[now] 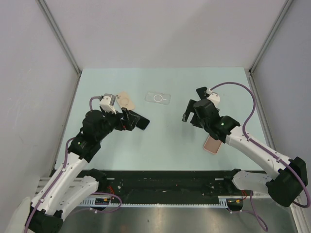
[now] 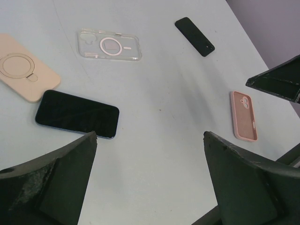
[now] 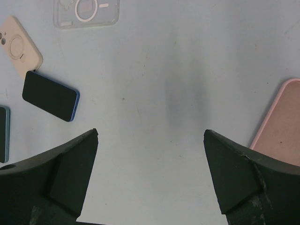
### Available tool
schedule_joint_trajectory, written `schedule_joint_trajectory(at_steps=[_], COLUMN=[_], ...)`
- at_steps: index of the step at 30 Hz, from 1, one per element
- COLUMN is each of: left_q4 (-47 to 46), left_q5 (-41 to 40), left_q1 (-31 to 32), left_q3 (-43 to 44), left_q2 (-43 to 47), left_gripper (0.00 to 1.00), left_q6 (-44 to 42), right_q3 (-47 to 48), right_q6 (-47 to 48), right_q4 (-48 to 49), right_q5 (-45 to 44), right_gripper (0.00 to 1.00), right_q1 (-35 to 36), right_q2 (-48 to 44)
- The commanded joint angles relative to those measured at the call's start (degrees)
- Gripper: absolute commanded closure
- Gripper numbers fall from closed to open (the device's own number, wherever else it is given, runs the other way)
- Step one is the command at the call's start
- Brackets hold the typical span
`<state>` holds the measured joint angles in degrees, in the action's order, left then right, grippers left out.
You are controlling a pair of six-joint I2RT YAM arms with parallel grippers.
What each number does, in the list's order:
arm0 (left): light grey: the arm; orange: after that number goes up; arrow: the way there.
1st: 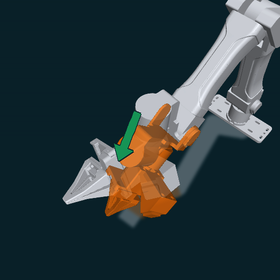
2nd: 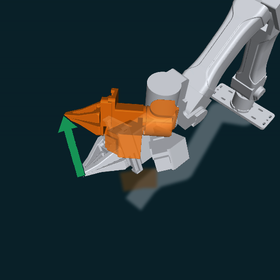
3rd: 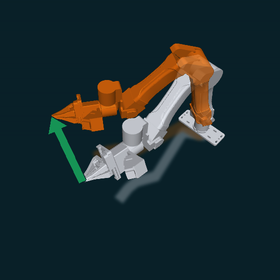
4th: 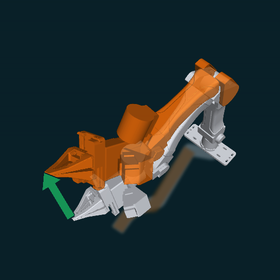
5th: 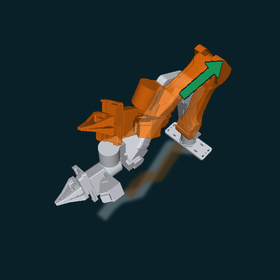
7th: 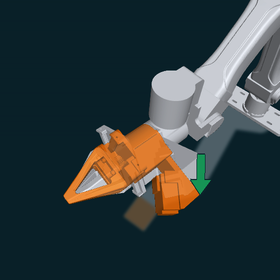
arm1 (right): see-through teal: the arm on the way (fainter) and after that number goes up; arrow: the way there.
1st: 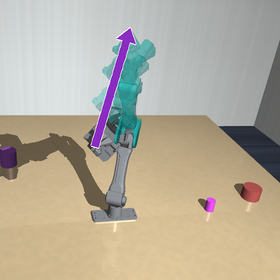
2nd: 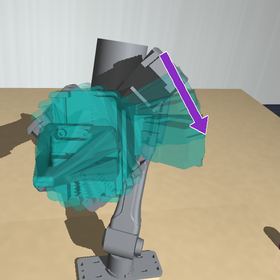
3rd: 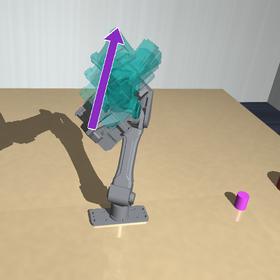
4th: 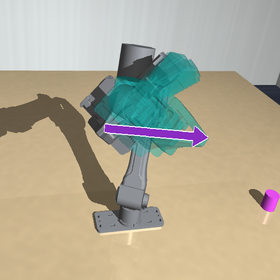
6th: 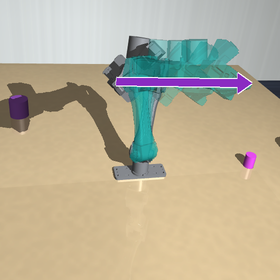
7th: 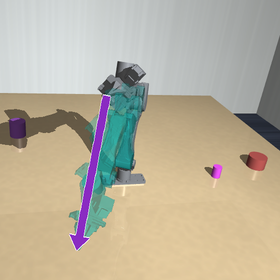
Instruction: Put the phone into the phone case
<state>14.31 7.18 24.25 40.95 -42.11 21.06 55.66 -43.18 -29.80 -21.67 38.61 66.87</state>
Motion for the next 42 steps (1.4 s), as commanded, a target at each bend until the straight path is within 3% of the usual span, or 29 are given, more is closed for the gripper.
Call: schedule_joint_trajectory(at_steps=[1,6,11,14,15,21,37,42], left_q4=[-1.65,-1.82,-2.0,-2.18,-2.35,-2.17,-2.44,-1.83], left_q5=[-0.06,1.17,1.61,1.87,1.96,1.52,-0.41,-2.25], left_q1=[0.18,0.18,0.18,0.18,0.18,0.18,0.1,0.1], left_q3=[0.98,0.89,0.62,0.36,0.27,0.27,-0.7,-0.61], left_q2=[0.45,0.18,0.62,0.8,0.8,0.97,2.03,1.68], left_gripper=[0.0,0.0,0.0,0.0,0.0,0.0,0.0,0.0], left_q6=[1.0,1.09,1.35,1.27,1.27,1.18,0.3,0.73], right_q3=[1.91,1.91,1.91,1.91,1.91,1.91,-3.36,-3.63], right_q6=[-1.65,-0.51,2.65,5.64,6.69,7.32,4.16,5.21], right_q4=[-1.22,-5.95,-12.03,-13.35,-13.27,-10.11,-6.32,-4.39], right_q5=[-2.5,-2.24,-0.22,2.33,2.77,7.16,8.31,9.19], right_gripper=[0.0,0.0,0.06,0.24,0.33,0.54,0.65,0.78], right_q1=[-0.99,-6.78,-18.54,-21.99,-22.26,-22.35,-22.26,-21.65], right_q2=[-0.86,-0.34,6.4,11.59,12.57,20.12,25.33,25.24])
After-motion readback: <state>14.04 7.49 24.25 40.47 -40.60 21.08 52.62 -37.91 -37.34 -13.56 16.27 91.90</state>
